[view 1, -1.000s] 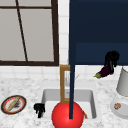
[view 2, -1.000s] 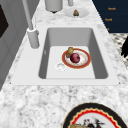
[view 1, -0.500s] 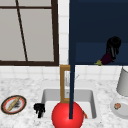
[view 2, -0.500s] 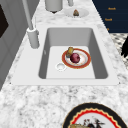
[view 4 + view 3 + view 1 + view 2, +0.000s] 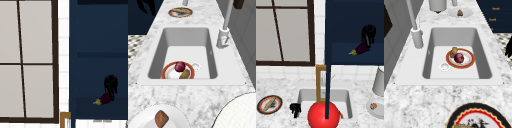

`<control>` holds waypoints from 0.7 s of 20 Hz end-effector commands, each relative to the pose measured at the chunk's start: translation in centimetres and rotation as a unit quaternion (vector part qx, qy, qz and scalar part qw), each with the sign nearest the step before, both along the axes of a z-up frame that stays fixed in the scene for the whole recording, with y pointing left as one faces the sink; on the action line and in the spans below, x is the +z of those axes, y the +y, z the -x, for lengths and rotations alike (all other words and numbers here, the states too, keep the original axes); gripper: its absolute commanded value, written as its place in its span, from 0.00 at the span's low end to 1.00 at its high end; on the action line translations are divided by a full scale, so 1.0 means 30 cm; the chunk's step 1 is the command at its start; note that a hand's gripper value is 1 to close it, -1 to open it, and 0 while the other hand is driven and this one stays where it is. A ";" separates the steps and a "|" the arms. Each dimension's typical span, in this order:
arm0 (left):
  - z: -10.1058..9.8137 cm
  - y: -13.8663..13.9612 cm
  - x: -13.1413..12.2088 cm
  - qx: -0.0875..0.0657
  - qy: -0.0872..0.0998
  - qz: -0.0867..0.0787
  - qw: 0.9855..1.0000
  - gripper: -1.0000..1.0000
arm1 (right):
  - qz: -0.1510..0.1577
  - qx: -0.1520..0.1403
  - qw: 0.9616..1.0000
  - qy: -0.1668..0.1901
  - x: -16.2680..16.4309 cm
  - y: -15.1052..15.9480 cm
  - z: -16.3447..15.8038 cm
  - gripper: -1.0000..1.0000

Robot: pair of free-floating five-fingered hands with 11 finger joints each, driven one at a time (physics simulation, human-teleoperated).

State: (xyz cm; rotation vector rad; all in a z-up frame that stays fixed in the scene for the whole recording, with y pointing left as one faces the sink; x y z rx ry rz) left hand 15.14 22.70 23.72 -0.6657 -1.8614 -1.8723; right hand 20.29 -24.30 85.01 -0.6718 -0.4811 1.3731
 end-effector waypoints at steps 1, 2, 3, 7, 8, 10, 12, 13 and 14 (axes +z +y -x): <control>0.000 0.000 0.000 0.000 0.000 0.000 1.000 0.50 | -0.006 -0.020 1.000 0.000 0.016 0.036 -0.089 1.00; 0.000 0.000 0.000 0.000 0.000 0.000 1.000 0.50 | -0.003 -0.020 1.000 0.001 0.011 0.043 -0.113 1.00; 0.000 0.000 0.000 0.000 0.000 0.000 1.000 0.50 | -0.001 -0.018 1.000 0.002 0.007 0.050 -0.139 1.00; 0.000 0.000 0.000 0.000 0.000 0.000 1.000 0.50 | 0.004 -0.015 1.000 0.004 -0.006 0.078 -0.240 1.00; 0.000 0.000 0.000 0.000 0.000 0.000 1.000 0.50 | 0.004 -0.016 1.000 0.004 -0.010 0.087 -0.267 1.00; 0.000 0.000 0.000 0.000 0.000 0.000 1.000 0.50 | 0.005 -0.015 1.000 0.004 -0.022 0.102 -0.320 1.00; 0.000 0.000 0.000 0.000 0.000 0.000 1.000 0.50 | 0.007 -0.013 1.000 0.004 -0.039 0.115 -0.375 1.00; 0.000 0.000 0.000 0.000 0.000 0.000 1.000 0.50 | 0.014 -0.007 1.000 -0.007 -0.066 0.098 -0.402 1.00; 0.000 0.000 0.000 0.000 0.000 0.000 1.000 0.50 | 0.016 -0.005 1.000 -0.014 -0.085 0.100 -0.430 1.00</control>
